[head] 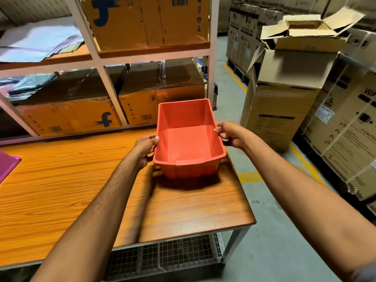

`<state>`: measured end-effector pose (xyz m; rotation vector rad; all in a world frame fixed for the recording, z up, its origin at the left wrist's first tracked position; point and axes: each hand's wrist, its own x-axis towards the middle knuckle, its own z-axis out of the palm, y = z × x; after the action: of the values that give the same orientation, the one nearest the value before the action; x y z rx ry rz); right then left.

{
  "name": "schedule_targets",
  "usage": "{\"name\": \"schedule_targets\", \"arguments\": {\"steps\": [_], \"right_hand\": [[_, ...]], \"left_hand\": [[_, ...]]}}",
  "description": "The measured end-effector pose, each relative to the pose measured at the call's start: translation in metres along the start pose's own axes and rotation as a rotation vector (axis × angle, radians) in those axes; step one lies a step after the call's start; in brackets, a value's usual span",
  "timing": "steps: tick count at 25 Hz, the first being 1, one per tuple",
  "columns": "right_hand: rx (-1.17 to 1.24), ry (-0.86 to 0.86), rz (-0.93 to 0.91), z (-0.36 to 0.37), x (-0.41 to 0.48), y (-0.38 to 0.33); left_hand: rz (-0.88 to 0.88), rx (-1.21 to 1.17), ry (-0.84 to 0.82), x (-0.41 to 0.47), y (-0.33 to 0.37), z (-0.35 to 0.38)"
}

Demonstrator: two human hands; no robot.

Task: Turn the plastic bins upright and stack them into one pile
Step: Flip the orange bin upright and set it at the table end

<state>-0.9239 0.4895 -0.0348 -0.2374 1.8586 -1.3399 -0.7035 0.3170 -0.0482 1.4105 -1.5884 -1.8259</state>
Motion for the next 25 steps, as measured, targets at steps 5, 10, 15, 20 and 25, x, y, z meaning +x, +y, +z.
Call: {"name": "schedule_targets", "arguments": {"steps": [5,10,15,20,25], "right_hand": [[-0.024,-0.003,-0.016,-0.004,-0.006,-0.003],[0.035,0.183,-0.255,-0.009,-0.045,0.004],[-0.003,0.123,-0.495,-0.009,-0.104,0.032],[-0.228,0.106,-0.783,0.002,-0.149,0.067],[-0.441,-0.033,-0.992,0.071,-0.213,0.121]], "left_hand": [[0.016,-0.005,0.025,-0.005,0.0,0.001],[0.186,-0.025,0.128,-0.037,-0.011,-0.007],[0.432,-0.042,0.293,-0.092,-0.046,-0.02],[0.631,0.185,0.388,-0.156,-0.075,-0.027],[0.664,0.812,0.607,-0.237,-0.137,-0.086]]}}
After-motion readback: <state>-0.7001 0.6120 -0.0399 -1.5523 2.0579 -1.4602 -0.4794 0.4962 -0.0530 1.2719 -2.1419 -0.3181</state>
